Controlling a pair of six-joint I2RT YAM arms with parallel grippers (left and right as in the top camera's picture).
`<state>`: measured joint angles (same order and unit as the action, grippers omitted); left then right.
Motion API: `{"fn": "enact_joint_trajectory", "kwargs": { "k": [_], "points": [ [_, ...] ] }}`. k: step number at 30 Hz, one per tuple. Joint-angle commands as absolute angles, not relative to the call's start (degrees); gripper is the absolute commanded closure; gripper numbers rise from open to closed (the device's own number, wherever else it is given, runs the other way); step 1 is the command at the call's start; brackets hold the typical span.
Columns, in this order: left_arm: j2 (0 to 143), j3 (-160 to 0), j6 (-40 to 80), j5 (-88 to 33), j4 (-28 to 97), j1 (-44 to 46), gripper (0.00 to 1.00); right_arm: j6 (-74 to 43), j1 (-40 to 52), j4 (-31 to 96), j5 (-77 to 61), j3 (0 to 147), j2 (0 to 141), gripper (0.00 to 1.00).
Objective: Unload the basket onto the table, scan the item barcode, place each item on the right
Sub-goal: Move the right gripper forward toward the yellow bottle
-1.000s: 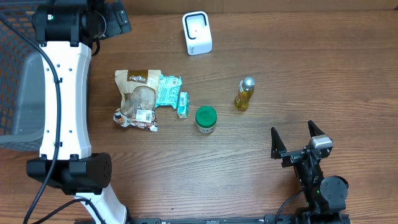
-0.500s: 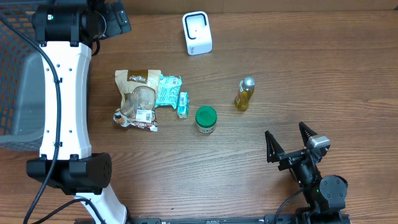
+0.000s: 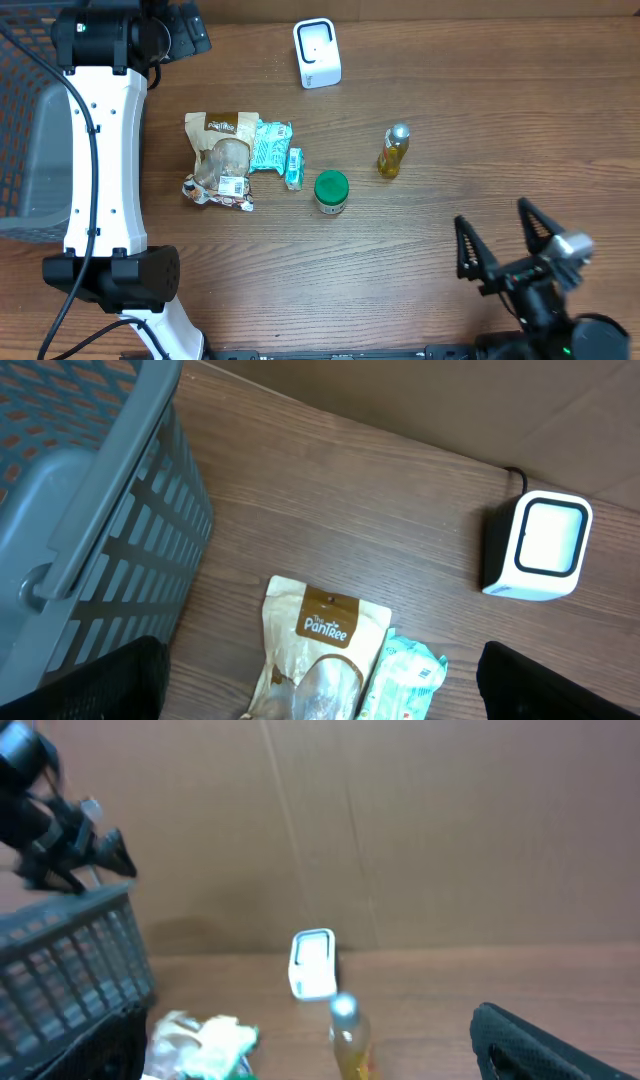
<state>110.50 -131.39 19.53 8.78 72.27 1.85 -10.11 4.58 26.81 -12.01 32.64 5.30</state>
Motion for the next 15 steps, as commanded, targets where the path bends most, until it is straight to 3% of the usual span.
{"fn": "enact_joint_trajectory", "kwargs": {
  "k": [1,15],
  "points": [
    [110.1,-132.5,19.7,9.0,72.2,1.9,0.01,-10.5,4.4,30.7,-13.2,42.0,11.0,0.0],
    [110.1,-132.5,19.7,9.0,72.2,1.9,0.0,-10.5,4.4,67.7,-21.1,79.6,44.7,0.0]
  ]
}}
